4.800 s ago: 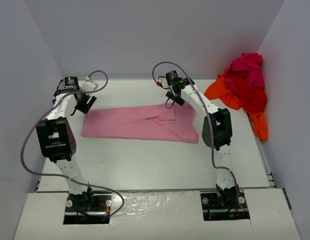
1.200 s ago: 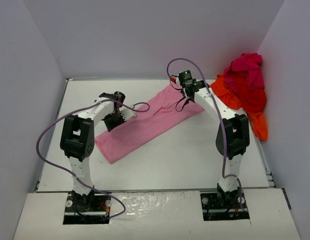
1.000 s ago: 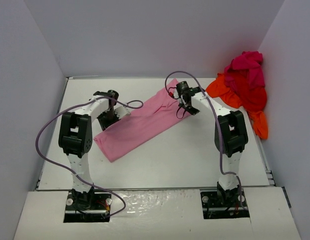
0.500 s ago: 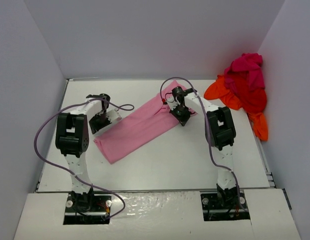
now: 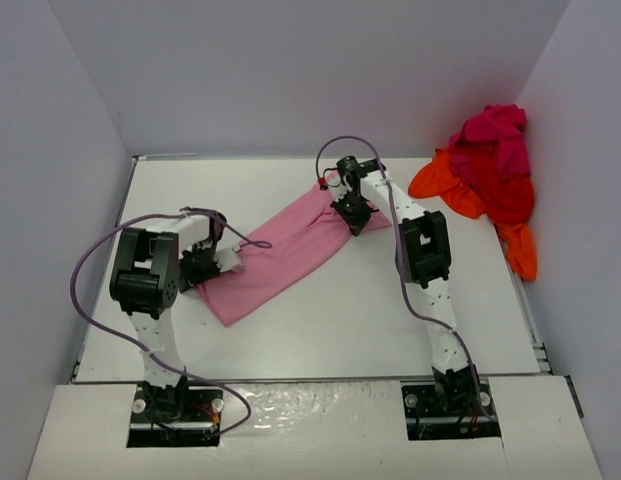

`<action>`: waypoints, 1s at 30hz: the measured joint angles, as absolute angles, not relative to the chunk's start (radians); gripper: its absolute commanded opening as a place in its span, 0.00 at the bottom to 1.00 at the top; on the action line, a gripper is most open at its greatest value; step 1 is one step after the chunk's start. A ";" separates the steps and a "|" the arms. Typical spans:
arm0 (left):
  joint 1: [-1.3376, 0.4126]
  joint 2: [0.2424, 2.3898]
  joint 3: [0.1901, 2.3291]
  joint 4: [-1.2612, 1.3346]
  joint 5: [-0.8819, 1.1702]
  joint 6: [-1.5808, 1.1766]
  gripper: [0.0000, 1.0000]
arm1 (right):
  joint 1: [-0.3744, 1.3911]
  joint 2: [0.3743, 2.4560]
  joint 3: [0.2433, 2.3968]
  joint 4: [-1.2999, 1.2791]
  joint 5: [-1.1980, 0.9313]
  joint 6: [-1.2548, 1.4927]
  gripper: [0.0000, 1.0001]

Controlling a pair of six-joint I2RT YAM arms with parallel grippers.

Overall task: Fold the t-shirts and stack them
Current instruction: Fold the tshirt

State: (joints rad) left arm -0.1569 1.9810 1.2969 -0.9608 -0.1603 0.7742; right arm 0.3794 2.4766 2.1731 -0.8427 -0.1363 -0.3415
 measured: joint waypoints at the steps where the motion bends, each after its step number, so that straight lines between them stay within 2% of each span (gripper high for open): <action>1: -0.172 1.962 1.265 -0.967 -0.156 0.776 0.00 | 0.379 2.494 2.206 -0.856 -0.136 -0.343 0.00; 5: -0.267 1.900 1.178 -0.996 -0.112 0.778 0.00 | 0.385 2.541 2.293 -0.886 -0.137 -0.348 0.00; 10: -0.393 1.802 1.146 -1.028 -0.058 0.773 0.00 | 0.398 2.534 2.278 -0.878 -0.118 -0.379 0.00; 16: -0.431 1.659 1.166 -1.054 -0.018 0.768 0.00 | 0.399 2.422 2.077 -0.780 -0.118 -0.403 0.00; 21: -0.410 1.558 1.262 -1.056 -0.019 0.770 0.00 | 0.394 2.352 1.963 -0.758 -0.119 -0.423 0.00; 24: -0.401 1.554 1.317 -1.036 -0.027 0.770 0.00 | 0.392 2.331 1.931 -0.761 -0.113 -0.429 0.01; 26: -0.398 1.581 1.334 -1.017 -0.030 0.770 0.00 | 0.392 2.311 1.908 -0.763 -0.104 -0.435 0.13; 30: -0.397 1.689 1.342 -0.987 -0.030 0.772 0.00 | 0.390 2.237 1.872 -0.769 -0.073 -0.442 0.10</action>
